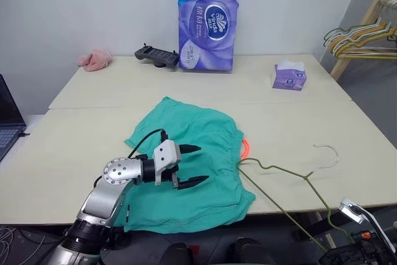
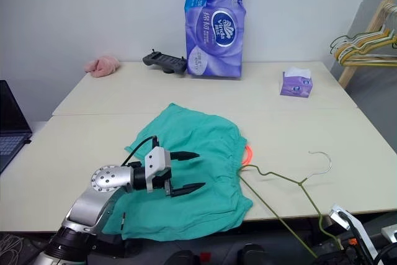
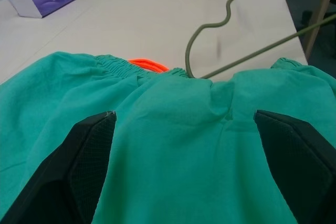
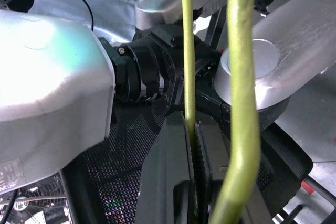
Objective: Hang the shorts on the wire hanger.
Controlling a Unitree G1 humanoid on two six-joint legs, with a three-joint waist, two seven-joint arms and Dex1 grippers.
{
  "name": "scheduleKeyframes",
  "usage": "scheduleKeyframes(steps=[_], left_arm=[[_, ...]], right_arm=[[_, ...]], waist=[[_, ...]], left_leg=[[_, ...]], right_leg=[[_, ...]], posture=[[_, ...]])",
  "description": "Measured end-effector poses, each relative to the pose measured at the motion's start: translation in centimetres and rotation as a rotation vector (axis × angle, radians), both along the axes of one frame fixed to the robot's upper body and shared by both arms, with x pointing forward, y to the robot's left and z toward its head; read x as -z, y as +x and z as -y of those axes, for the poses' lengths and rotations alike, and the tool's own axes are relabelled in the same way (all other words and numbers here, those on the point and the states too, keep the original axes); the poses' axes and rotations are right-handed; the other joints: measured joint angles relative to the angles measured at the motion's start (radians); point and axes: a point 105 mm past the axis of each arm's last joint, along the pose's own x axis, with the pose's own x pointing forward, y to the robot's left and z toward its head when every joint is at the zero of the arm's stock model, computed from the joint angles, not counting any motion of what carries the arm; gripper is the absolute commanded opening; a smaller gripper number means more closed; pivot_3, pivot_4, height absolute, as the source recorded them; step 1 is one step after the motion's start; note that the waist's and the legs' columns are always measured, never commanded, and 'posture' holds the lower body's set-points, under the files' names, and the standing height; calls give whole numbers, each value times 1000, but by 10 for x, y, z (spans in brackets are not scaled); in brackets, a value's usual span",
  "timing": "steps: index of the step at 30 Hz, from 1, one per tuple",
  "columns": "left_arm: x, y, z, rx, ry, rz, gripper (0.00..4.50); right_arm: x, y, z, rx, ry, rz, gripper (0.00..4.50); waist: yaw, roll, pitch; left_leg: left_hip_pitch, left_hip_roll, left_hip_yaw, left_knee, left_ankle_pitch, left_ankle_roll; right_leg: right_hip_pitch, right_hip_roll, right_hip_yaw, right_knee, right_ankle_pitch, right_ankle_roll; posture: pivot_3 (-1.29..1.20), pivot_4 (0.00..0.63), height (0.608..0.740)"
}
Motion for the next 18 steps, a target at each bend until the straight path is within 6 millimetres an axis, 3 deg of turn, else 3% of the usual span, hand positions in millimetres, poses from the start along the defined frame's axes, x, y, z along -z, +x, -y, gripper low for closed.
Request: scheduleKeyframes(steps=[11, 18], left_arm=[[-3, -7, 6, -22, -19, 0, 4465], [-3, -5, 6, -31, -17, -3, 4465]], right_arm=[[14, 9, 20, 53, -55, 16, 0], [18, 9, 16, 41, -40, 11, 0]], waist=[[7, -1, -6], [7, -1, -7]], left_leg=[[0, 0, 0, 0, 0, 0], [0, 0, 0, 0, 0, 0]], right_leg=[[0, 0, 0, -1, 0, 0], [0, 0, 0, -1, 0, 0]], posture=[[76, 33, 740], [80, 35, 740]])
